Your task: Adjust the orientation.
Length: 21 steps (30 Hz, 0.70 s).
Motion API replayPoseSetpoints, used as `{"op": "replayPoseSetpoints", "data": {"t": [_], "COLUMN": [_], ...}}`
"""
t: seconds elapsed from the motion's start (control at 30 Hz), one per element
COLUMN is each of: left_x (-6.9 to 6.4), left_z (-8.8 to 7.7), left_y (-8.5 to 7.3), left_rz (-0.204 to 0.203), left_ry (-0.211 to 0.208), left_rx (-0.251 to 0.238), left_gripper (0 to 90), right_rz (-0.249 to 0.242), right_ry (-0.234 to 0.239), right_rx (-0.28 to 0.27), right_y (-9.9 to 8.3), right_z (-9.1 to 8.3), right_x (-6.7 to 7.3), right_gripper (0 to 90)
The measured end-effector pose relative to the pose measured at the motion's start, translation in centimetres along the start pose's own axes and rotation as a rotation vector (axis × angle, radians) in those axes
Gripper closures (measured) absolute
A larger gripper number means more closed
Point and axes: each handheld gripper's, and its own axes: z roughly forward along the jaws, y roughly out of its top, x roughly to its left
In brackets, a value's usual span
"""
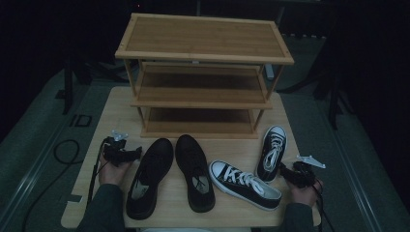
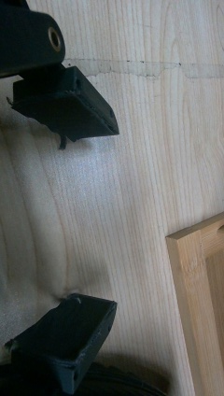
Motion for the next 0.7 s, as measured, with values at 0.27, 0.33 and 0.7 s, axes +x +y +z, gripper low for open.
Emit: {"op": "replayPoseSetpoints", "data": {"t": [0.27,0.33,0.7], "left_x": [-0.12,-0.10,0.46], "left_z": [0.09,0.06,-0.67], "left_y": [0.09,0.08,0.68], "left_rz": [-0.011,-0.011,0.000], "left_ry": [0.010,0.010,-0.001], "left_rx": [-0.001,-0.002,0.051], "left_gripper": [14.7,15.6,39.5], "right_rz": [0.000,0.000,0.000], "right_ry": [0.000,0.000,0.000], "right_rx": [0.000,0.000,0.000], "right_y": [0.00,0.00,0.00], "right_z": [0.00,0.00,0.00], "right_x": [0.01,0.00,0.00], "right_gripper": [38.8,38.8,38.8]}}
